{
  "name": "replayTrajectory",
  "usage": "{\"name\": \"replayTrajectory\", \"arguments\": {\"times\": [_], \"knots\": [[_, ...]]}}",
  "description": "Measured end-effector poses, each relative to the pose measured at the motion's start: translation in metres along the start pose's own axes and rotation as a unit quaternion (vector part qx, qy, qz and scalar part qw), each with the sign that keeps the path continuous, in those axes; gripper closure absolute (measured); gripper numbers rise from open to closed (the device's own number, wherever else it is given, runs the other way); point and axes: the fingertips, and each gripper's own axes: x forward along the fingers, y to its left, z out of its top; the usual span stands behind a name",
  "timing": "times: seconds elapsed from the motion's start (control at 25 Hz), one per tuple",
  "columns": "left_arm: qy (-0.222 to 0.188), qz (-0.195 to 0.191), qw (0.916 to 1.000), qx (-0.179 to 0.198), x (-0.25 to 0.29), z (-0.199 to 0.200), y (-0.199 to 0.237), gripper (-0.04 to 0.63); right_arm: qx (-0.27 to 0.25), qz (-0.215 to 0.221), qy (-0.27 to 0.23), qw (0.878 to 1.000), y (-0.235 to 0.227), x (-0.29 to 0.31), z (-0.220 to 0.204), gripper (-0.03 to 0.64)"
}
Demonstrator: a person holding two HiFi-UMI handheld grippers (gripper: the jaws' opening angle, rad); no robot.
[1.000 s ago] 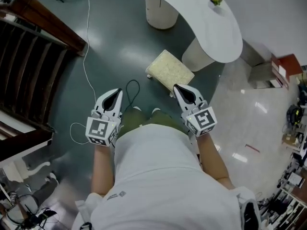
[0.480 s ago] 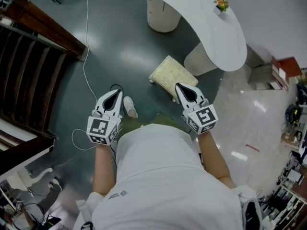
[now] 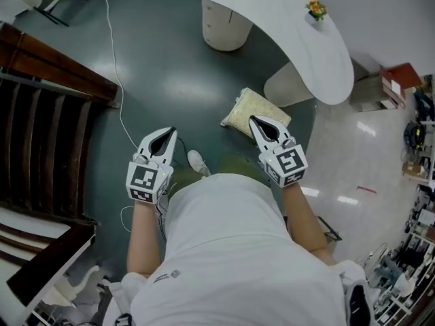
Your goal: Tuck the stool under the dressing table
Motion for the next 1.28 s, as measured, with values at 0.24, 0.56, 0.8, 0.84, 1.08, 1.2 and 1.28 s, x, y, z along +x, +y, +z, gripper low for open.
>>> {"name": "replayTrajectory", "arguments": {"times": [0.24,0.56,0.8,0.84,1.08,1.2,1.28], "knots": [[0.025,-0.071,0.9965,0.038,0.034,0.009,0.021,0.594,0.046,-0.065,0.013,0.997,-0.017,0.011,-0.012,0.606],[0.069,-0.116,0.9902,0.039,0.116,0.02,-0.011,0.594,0.123,-0.128,0.036,0.983,-0.092,-0.03,-0.072,0.606],[0.113,-0.131,0.9844,0.033,0.182,0.021,-0.045,0.594,0.201,-0.172,0.058,0.963,-0.147,-0.074,-0.141,0.606],[0.119,-0.135,0.983,0.035,0.193,0.02,-0.051,0.594,0.211,-0.18,0.062,0.959,-0.155,-0.08,-0.154,0.606],[0.16,-0.164,0.9727,0.038,0.248,0.003,-0.079,0.594,0.271,-0.212,0.095,0.934,-0.179,-0.102,-0.23,0.598],[0.186,-0.177,0.9663,0.017,0.269,-0.008,-0.087,0.594,0.298,-0.217,0.113,0.923,-0.181,-0.107,-0.261,0.595],[0.207,-0.181,0.9615,0.004,0.281,-0.016,-0.088,0.594,0.308,-0.215,0.126,0.918,-0.18,-0.107,-0.281,0.587]]}}
